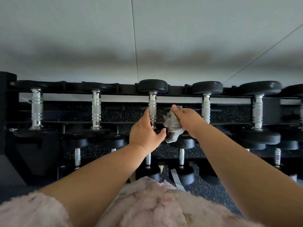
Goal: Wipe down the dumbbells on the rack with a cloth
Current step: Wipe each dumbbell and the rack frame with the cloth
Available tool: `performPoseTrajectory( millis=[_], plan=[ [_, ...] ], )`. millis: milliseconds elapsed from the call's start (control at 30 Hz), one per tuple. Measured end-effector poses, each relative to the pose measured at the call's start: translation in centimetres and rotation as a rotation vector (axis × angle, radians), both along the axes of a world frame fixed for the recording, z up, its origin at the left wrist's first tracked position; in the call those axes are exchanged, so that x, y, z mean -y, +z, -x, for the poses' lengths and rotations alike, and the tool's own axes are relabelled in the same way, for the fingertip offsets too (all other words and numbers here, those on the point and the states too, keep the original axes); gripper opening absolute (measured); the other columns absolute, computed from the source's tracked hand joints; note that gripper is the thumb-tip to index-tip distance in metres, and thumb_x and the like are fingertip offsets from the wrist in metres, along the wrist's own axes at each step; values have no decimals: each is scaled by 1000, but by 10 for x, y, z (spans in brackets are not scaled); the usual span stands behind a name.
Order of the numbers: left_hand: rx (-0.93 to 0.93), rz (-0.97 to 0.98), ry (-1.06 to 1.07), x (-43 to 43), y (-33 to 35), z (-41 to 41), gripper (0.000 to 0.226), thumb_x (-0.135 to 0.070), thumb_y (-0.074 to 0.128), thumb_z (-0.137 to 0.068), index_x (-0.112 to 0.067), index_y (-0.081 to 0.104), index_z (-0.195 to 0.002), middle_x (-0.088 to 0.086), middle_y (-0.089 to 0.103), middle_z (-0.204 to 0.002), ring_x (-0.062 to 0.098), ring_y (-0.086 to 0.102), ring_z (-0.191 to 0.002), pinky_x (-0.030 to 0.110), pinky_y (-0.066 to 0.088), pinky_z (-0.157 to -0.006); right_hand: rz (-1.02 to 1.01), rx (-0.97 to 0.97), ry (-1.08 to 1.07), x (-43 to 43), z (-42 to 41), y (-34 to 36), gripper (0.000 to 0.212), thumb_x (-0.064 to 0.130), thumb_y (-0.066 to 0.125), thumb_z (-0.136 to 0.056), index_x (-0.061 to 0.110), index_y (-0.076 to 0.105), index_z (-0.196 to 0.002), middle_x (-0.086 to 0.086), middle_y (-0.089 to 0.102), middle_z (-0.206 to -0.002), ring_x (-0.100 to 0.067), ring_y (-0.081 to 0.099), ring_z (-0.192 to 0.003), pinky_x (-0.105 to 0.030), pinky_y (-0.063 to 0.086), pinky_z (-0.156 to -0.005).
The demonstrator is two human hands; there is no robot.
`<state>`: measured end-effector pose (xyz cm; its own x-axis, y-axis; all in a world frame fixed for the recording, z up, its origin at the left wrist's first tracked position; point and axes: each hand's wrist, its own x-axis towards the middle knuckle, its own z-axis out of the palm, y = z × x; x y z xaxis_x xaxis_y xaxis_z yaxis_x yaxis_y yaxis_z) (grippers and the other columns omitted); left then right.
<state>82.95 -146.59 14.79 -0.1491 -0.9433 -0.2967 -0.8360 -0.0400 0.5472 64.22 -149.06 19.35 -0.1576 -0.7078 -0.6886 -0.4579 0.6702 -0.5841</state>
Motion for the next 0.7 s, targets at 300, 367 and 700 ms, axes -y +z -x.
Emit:
performPoseTrajectory(
  millis=[300,367,700],
  plan=[
    [21,9,-17,0,0,0,97,-65,62,-88,-23,20,-164,2,56,-149,26,60,-129,44,51,-107,62,-345,-74,-59,32,27,32,55,66,-94,24,64,-86,5,67,-82,-14,65,-72,-22,45,-49],
    [20,11,-11,0,-1,0,95,-64,63,-88,-22,23,-163,1,59,-142,25,61,-125,43,53,-103,194,-519,-120,-76,48,35,32,51,64,-97,25,58,-80,7,64,-76,-12,62,-70,-26,42,-53],
    [212,333,-215,-6,-4,13,66,-50,55,-90,-13,55,-144,17,46,-151,38,47,-136,56,36,-117,345,-753,288,-127,66,-35,63,57,46,-100,19,39,-149,-3,39,-150,-28,30,-145,-49,29,-122]
  ],
)
